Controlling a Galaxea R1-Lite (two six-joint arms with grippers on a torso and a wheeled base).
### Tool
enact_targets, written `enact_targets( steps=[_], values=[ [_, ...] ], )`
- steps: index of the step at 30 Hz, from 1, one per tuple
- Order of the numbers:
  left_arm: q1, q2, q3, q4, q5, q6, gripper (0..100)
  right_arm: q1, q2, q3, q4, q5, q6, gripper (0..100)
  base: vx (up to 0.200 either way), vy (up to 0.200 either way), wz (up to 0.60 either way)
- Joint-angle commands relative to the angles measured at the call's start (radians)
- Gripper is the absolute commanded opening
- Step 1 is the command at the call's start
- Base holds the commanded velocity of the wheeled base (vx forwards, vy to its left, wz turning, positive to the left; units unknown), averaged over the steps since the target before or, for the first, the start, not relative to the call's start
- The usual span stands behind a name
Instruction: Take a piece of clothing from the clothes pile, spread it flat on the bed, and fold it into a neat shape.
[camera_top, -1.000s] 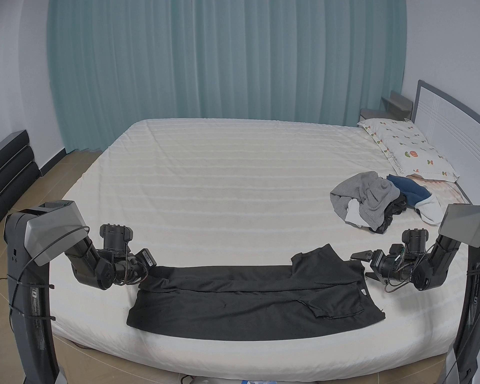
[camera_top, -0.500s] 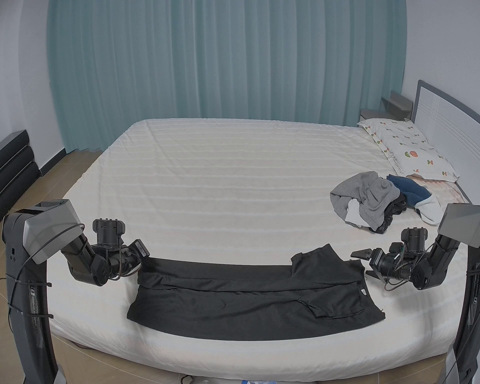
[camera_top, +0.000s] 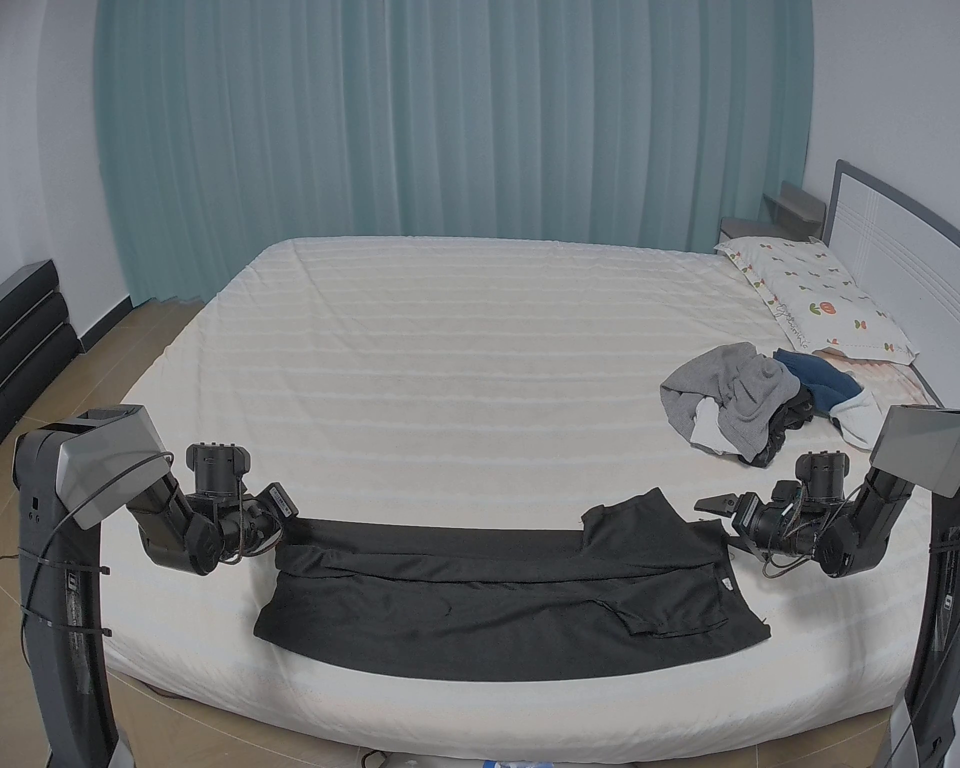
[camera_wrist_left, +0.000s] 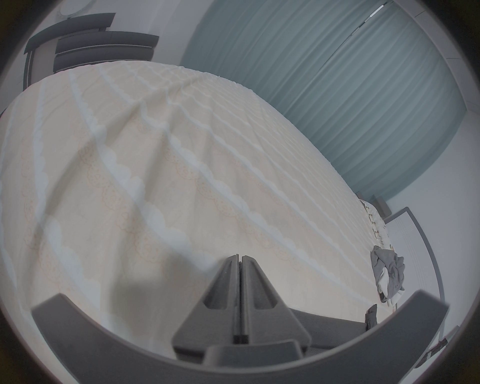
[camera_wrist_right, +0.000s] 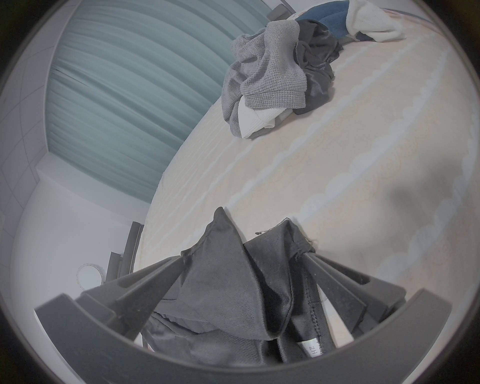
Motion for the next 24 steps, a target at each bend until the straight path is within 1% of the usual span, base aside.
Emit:
enact_targets(
  steps=[1, 4, 6, 7, 13, 16, 18, 20, 24],
  values=[
    [-0.001, 0.013, -0.002, 0.0, 0.0, 0.0, 0, 0.002, 0.012, -0.011, -0.001, 0.001, -0.001, 100, 0.0, 0.0, 0.0],
    [-0.001, 0.013, -0.002, 0.0, 0.0, 0.0, 0, 0.009, 0.027, -0.033, 0.008, -0.003, 0.0, 100, 0.0, 0.0, 0.0],
    [-0.001, 0.013, -0.002, 0.0, 0.0, 0.0, 0, 0.014, 0.041, -0.039, 0.008, -0.016, -0.001, 100, 0.0, 0.0, 0.0],
    [-0.001, 0.013, -0.002, 0.0, 0.0, 0.0, 0, 0.014, 0.044, -0.044, 0.01, -0.021, -0.001, 0, 0.0, 0.0, 0.0],
    [-0.001, 0.013, -0.001, 0.0, 0.0, 0.0, 0, 0.011, 0.055, -0.068, 0.014, -0.035, -0.001, 0, 0.0, 0.0, 0.0],
    [-0.001, 0.016, -0.001, 0.0, -0.002, 0.0, 0, 0.003, 0.064, -0.084, 0.014, -0.062, 0.0, 0, 0.0, 0.0, 0.0],
    [-0.001, 0.017, -0.001, -0.002, -0.002, 0.0, 0, 0.002, 0.067, -0.09, 0.01, -0.065, 0.002, 0, 0.0, 0.0, 0.0],
    [-0.001, 0.019, -0.002, -0.006, -0.002, 0.0, 0, -0.008, 0.067, -0.099, 0.007, -0.067, 0.016, 0, 0.0, 0.0, 0.0],
    [-0.001, 0.022, -0.01, -0.043, 0.0, -0.002, 0, -0.015, 0.064, -0.11, 0.0, -0.079, 0.069, 0, 0.0, 0.0, 0.0]
  ],
)
